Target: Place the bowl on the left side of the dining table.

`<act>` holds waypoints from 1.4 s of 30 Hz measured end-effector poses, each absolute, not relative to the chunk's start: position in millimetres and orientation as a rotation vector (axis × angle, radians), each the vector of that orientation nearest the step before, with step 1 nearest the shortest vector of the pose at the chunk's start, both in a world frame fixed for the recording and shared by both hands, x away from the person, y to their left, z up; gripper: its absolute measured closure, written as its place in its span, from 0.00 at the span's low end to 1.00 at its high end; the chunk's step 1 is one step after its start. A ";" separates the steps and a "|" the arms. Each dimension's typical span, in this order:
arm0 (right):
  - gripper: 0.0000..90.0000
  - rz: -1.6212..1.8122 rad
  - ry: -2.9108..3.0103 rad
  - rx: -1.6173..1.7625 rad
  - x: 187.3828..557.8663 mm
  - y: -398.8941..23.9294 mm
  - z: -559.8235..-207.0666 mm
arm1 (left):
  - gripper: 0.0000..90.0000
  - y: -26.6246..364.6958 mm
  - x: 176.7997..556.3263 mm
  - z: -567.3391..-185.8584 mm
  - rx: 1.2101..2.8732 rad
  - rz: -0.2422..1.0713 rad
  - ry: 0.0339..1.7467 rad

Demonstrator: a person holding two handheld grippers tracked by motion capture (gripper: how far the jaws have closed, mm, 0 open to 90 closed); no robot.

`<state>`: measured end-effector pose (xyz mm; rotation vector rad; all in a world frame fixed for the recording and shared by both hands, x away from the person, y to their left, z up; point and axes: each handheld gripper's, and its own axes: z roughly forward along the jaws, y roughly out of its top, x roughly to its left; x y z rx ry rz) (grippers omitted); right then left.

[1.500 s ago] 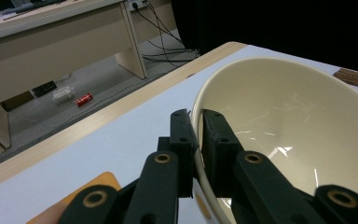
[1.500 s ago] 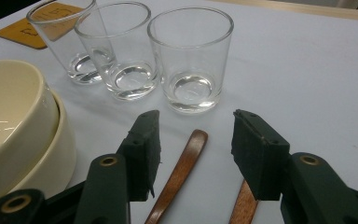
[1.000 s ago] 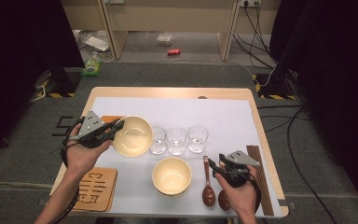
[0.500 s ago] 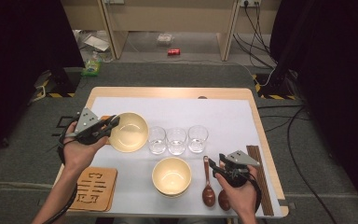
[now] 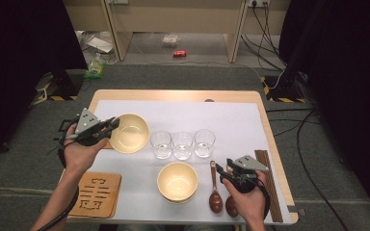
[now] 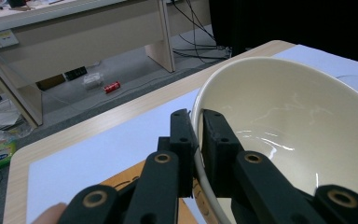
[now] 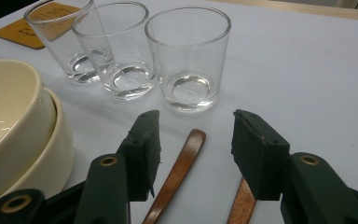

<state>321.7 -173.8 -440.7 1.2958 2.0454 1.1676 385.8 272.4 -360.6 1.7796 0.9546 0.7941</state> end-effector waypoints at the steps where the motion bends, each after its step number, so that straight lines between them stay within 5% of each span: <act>1: 0.58 1.168 2.045 1.297 321.7 -173.8 -440.6 | 0.92 273.1 386.8 -360.7 1.777 0.796 0.960; 42: 0.58 1.171 2.043 1.302 322.5 -175.8 -440.6 | 0.92 299.0 427.0 -380.8 1.708 0.812 1.106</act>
